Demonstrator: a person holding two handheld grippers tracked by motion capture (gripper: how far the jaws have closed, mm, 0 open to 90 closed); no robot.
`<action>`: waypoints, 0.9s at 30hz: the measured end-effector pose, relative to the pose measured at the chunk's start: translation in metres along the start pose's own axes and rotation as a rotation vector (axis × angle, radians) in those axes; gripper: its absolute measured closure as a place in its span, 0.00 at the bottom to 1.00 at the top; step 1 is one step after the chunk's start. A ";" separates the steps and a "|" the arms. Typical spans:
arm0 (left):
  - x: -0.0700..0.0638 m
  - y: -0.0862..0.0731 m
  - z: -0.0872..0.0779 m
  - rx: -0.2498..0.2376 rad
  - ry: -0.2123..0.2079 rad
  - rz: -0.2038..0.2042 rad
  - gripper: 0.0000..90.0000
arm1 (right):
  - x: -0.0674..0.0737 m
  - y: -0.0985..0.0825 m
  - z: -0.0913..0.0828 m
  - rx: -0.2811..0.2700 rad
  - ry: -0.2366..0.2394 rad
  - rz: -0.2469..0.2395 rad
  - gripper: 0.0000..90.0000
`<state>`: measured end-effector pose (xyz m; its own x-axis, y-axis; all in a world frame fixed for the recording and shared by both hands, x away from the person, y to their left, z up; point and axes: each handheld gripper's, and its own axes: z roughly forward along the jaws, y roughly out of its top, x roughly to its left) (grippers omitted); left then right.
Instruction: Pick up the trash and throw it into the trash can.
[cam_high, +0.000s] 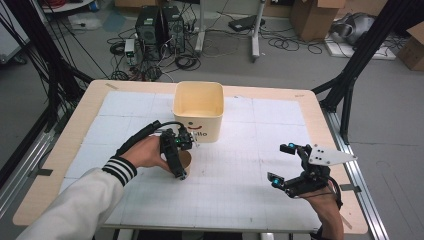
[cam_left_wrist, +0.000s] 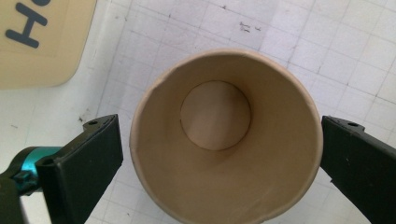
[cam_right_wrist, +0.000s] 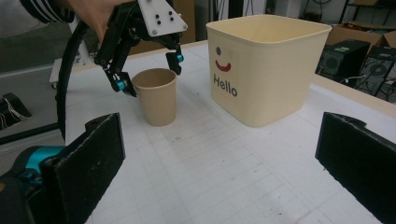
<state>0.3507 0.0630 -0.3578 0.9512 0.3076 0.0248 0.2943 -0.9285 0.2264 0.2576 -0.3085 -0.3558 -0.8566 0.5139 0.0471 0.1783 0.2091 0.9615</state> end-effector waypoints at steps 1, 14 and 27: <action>0.000 0.000 0.001 -0.003 -0.001 -0.004 0.02 | 0.000 0.000 0.000 0.000 0.000 -0.001 0.00; -0.001 -0.006 0.019 -0.003 0.020 -0.020 0.02 | 0.000 0.000 0.001 0.000 0.002 0.004 0.00; -0.002 -0.007 0.027 0.009 0.030 -0.020 0.02 | 0.000 -0.001 0.001 0.001 0.001 0.003 0.00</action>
<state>0.3492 0.0632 -0.3862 0.9418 0.3324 0.0498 0.3145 -0.9239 0.2181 0.2582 -0.3082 -0.3565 -0.8567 0.5133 0.0505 0.1813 0.2080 0.9612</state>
